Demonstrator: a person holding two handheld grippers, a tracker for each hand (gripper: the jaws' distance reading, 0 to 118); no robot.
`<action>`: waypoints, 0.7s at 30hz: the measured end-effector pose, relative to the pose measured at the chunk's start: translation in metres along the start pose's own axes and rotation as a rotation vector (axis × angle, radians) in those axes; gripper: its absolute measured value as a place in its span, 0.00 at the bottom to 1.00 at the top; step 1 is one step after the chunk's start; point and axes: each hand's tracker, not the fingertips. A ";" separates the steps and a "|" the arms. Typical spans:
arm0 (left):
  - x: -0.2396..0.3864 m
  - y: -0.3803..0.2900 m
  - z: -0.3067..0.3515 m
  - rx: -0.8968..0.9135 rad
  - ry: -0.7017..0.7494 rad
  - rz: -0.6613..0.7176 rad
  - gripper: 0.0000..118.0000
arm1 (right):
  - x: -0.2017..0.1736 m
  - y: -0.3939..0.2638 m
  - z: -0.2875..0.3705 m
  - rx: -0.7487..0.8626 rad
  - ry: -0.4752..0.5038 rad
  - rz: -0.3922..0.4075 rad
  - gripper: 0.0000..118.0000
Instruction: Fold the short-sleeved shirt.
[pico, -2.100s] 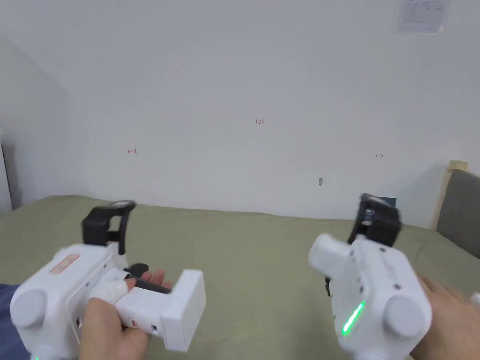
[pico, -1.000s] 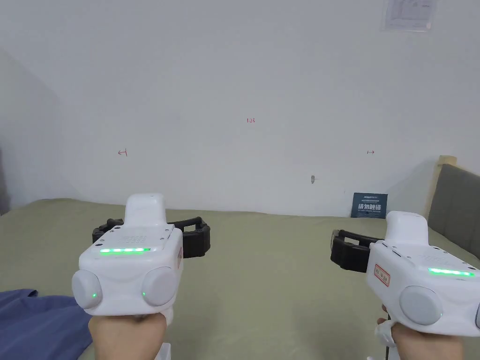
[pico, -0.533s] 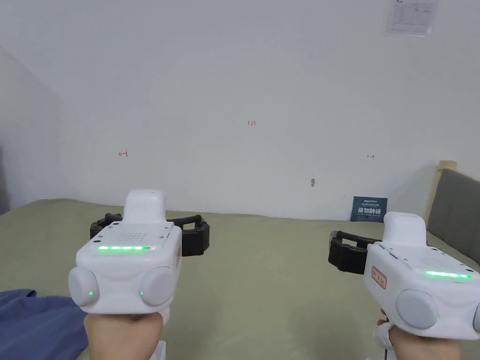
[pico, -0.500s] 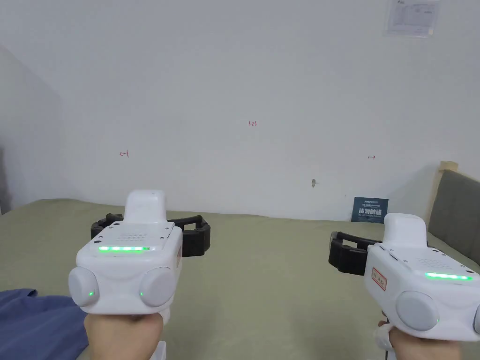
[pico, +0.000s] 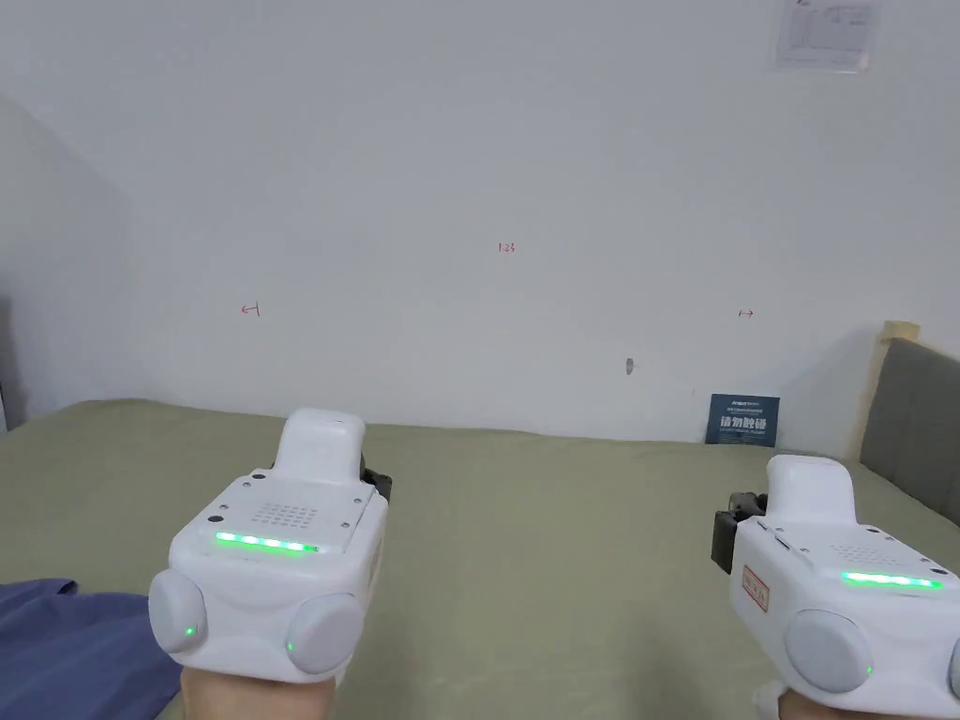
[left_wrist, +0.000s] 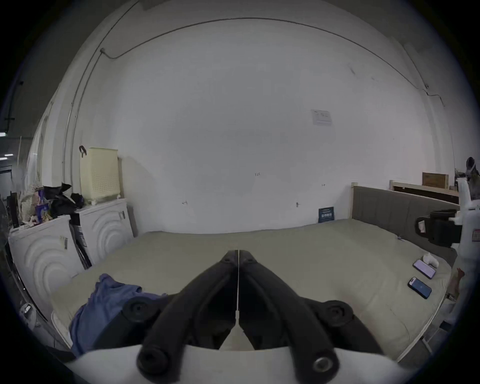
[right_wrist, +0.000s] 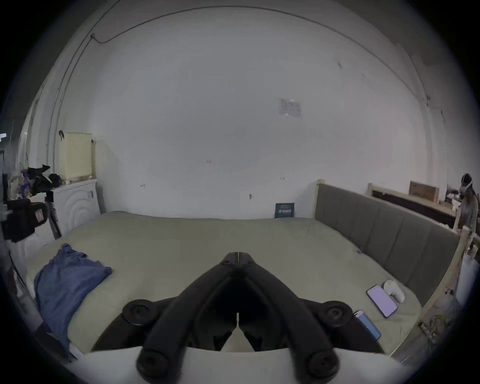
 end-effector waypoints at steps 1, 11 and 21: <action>0.001 -0.002 0.000 0.000 0.009 -0.002 0.00 | 0.000 0.001 0.001 -0.003 -0.003 0.005 0.00; -0.073 0.003 0.038 -0.047 0.213 0.076 0.00 | -0.097 0.013 0.013 0.047 0.197 0.081 0.00; -0.188 -0.037 0.155 -0.102 0.659 0.125 0.00 | -0.276 -0.010 0.031 0.008 0.662 0.100 0.00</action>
